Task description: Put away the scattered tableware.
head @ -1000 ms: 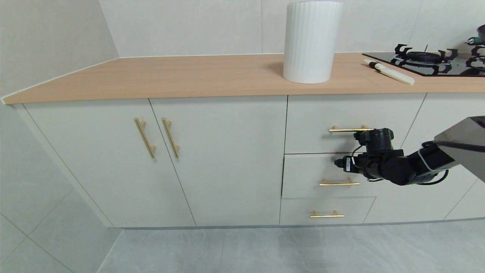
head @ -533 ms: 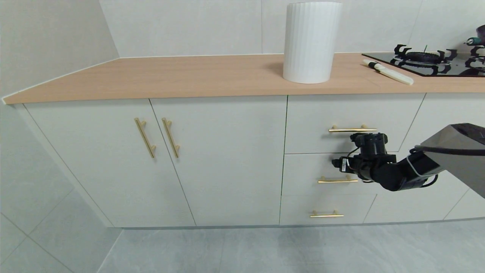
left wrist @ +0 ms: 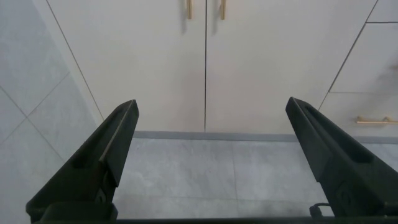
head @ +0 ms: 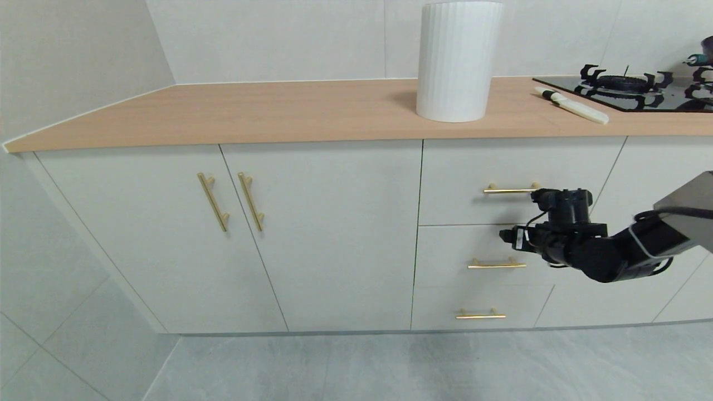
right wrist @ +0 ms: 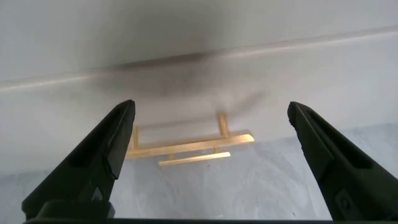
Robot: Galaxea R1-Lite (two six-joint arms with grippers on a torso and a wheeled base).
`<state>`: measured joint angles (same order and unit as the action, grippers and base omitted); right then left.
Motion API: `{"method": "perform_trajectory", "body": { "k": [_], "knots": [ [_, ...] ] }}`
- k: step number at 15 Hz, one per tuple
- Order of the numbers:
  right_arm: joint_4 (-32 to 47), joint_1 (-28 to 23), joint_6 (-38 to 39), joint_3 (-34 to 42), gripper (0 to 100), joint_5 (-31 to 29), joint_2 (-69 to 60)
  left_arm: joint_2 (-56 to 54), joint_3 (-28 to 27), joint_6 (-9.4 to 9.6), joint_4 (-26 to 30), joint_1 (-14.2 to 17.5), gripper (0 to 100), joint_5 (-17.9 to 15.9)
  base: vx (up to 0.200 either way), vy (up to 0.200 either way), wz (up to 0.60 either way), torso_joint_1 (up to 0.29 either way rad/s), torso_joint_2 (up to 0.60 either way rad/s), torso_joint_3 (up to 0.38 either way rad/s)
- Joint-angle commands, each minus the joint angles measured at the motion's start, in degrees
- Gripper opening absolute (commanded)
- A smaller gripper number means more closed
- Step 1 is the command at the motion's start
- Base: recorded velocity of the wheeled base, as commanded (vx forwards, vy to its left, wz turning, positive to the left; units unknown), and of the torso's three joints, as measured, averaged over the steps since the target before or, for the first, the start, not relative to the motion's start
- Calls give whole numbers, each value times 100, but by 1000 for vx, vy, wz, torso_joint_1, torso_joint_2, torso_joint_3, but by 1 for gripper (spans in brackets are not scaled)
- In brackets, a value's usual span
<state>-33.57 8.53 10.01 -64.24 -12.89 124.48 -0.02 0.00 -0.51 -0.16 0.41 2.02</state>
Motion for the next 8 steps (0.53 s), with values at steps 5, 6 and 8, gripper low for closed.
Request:
{"method": "perform_trajectory", "body": {
  "k": [5,6,8],
  "knots": [
    [35,474,-394,2839,100,-830,-4907,2,0,-2,-2,2,100,0,0,0,0,0,0,0],
    [44,474,-649,3137,100,-909,-5584,2,0,-2,-2,2,100,0,0,0,0,0,0,0],
    [97,474,-728,3832,100,-918,-6744,2,0,-2,-2,2,100,0,0,0,0,0,0,0]
  ]
}}
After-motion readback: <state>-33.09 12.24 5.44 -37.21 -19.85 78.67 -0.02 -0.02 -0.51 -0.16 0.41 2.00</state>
